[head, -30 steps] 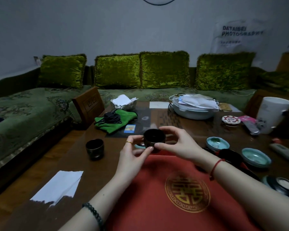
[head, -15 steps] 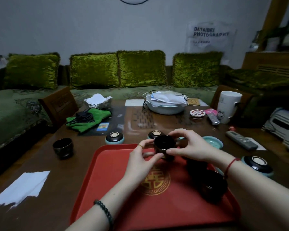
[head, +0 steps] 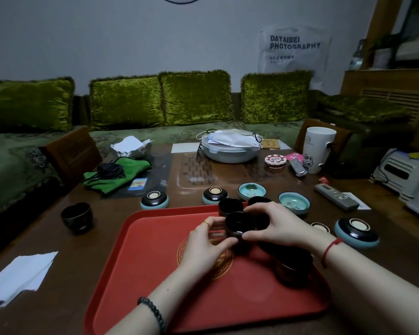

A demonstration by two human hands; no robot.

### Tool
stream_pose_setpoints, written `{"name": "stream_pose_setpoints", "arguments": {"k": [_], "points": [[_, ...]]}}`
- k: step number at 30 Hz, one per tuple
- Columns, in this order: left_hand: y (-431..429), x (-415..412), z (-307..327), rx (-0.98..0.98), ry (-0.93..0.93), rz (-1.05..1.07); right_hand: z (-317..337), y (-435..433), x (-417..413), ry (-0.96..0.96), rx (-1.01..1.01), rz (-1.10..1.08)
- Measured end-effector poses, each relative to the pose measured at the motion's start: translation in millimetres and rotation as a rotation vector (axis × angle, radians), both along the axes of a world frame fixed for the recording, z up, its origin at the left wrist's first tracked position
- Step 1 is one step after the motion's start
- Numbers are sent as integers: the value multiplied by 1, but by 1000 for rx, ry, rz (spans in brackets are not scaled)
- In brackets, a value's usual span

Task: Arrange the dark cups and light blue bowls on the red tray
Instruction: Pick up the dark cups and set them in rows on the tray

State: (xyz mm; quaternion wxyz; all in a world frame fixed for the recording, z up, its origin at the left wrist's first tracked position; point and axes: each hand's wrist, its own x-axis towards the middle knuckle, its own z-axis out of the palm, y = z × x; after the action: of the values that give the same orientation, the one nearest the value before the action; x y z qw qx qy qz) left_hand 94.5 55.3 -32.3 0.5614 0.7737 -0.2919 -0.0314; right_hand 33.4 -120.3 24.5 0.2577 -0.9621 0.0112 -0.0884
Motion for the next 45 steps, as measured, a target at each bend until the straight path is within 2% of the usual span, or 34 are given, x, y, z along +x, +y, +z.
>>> {"name": "stream_pose_setpoints", "arguments": {"k": [16,21,26,32,38,45], "points": [[7,0,-3,137,-48,-40,-7,2,-2,44,-83,68],[24,0,0,360,-198,-63,-2,13,0,-35,-84,111],[63,16,6,534,-395,25,3,38,14,-110,-81,194],[131,42,11,692,-505,157,2,76,44,-88,-112,296],[194,63,11,797,-501,322,0,123,83,-25,-170,377],[243,84,6,829,-465,503,-1,185,133,19,-225,452]]}}
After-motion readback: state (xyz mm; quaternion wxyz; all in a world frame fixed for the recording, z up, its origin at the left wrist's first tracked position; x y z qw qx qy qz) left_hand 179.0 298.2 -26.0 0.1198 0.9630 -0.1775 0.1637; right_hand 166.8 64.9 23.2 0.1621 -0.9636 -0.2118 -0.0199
